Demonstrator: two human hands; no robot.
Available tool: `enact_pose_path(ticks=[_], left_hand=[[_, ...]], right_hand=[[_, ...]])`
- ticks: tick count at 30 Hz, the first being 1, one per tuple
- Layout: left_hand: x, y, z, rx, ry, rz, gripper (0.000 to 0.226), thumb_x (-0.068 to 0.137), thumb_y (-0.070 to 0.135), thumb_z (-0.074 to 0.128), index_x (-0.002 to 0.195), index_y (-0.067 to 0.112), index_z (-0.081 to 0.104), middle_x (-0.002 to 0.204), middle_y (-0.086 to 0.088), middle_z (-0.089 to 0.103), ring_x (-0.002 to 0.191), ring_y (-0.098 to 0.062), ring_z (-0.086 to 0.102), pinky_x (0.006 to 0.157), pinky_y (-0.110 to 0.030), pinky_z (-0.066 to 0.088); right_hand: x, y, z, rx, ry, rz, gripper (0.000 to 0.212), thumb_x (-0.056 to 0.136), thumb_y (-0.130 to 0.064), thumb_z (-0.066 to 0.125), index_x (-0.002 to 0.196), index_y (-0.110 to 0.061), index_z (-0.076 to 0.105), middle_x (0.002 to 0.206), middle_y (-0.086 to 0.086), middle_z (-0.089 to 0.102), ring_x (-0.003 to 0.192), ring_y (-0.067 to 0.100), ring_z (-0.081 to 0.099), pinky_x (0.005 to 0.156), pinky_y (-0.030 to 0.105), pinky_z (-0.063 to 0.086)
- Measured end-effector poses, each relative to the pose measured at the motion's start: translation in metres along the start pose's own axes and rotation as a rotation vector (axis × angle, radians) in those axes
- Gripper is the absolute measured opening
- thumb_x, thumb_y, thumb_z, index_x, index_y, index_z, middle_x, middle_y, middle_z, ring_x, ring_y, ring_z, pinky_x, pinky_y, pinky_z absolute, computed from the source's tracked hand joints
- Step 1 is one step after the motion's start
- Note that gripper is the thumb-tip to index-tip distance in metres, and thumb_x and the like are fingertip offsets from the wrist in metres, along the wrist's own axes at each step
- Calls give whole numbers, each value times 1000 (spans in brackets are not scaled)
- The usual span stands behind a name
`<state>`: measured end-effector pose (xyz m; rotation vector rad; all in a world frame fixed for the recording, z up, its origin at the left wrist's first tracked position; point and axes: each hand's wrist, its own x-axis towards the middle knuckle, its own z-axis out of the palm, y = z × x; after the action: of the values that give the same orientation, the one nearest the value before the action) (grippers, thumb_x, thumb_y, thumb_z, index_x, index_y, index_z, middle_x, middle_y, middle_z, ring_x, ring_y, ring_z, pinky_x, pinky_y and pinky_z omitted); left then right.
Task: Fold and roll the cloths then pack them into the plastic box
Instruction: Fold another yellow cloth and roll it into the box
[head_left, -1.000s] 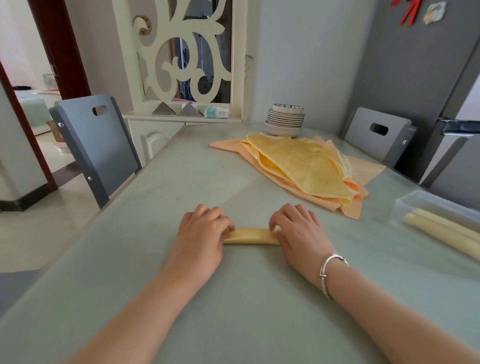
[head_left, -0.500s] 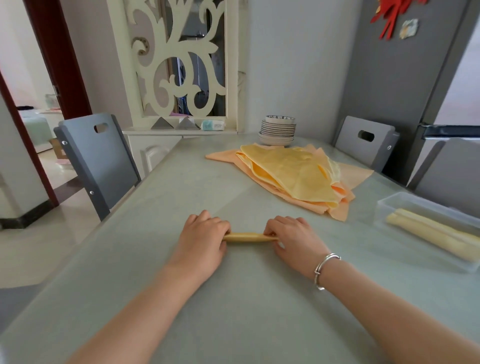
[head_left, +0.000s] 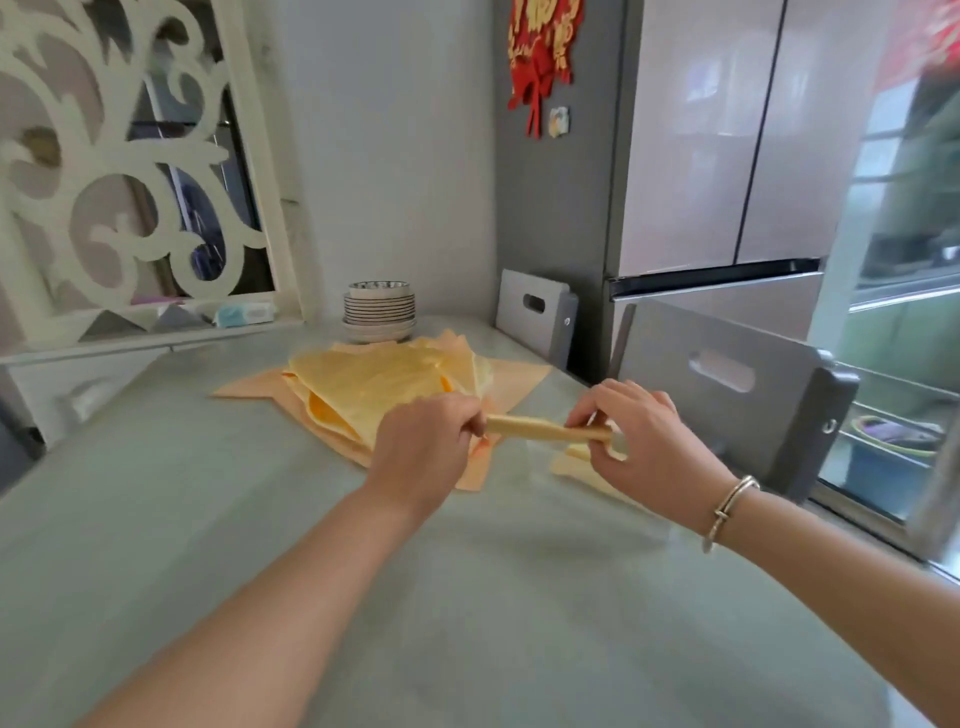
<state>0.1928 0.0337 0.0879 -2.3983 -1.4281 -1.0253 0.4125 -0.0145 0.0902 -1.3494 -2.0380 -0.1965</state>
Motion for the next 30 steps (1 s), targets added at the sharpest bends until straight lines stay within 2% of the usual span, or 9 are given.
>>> enact_pose_path(ticks=[3, 5, 8, 12, 14, 17, 21, 24, 30], left_hand=[[33, 22, 36, -70, -153, 131, 19, 84, 13, 54, 88, 22, 70, 94, 4, 70, 90, -20, 62, 70, -30, 45], [44, 30, 52, -114, -290, 169, 20, 85, 18, 51, 95, 23, 67, 98, 5, 68, 93, -18, 61, 78, -32, 49], [50, 36, 66, -191, -442, 156, 17, 87, 28, 49, 99, 24, 59, 102, 6, 63, 100, -12, 59, 87, -36, 50], [56, 42, 74, -257, -578, 120, 22, 93, 41, 47, 110, 27, 50, 108, 5, 60, 99, -12, 60, 91, -36, 48], [58, 40, 79, -242, -635, 129, 34, 93, 51, 41, 112, 28, 57, 106, 6, 63, 100, -12, 58, 94, -36, 45], [61, 35, 86, -131, -664, 165, 72, 84, 73, 23, 96, 17, 66, 94, -2, 66, 97, -20, 57, 92, -46, 43], [65, 35, 90, -43, -721, 157, 100, 69, 90, 11, 94, 11, 66, 97, -9, 67, 92, -26, 59, 86, -52, 46], [68, 37, 94, -12, -776, 115, 94, 72, 87, 15, 98, 12, 67, 100, -7, 66, 91, -24, 61, 85, -48, 48], [73, 40, 98, -79, -854, 34, 67, 84, 76, 25, 95, 28, 70, 115, 11, 60, 102, -10, 55, 92, -33, 44]], right_hand=[[-6, 43, -25, -44, -74, 55, 23, 81, -8, 62, 92, -28, 63, 87, -19, 54, 86, -1, 46, 82, 23, 28], [-8, 65, -32, -20, -169, 90, 24, 81, -8, 62, 92, -29, 66, 88, -22, 55, 86, -7, 48, 86, 24, 36], [-5, 86, -32, 54, -275, 137, 27, 78, -7, 63, 87, -32, 68, 87, -17, 64, 84, -1, 58, 82, 24, 50], [4, 94, -26, 50, -462, 141, 24, 78, -11, 64, 88, -32, 69, 88, -13, 67, 83, 4, 60, 74, 16, 48], [9, 95, -21, 41, -554, 140, 22, 78, -13, 65, 90, -30, 71, 90, -10, 67, 84, 9, 60, 77, 21, 50], [14, 95, -15, 33, -679, 121, 21, 77, -13, 66, 89, -30, 69, 88, -10, 65, 84, 13, 61, 80, 27, 52], [22, 93, -3, -41, -809, 64, 22, 79, -10, 60, 76, -31, 57, 77, -13, 57, 73, 9, 55, 63, 12, 43], [27, 92, 6, -124, -863, 31, 31, 79, -4, 55, 65, -31, 45, 68, -12, 48, 59, 4, 42, 51, 10, 35], [33, 94, 12, -172, -971, 42, 35, 79, 1, 49, 66, -31, 39, 68, -12, 45, 59, 4, 39, 52, 16, 32]])
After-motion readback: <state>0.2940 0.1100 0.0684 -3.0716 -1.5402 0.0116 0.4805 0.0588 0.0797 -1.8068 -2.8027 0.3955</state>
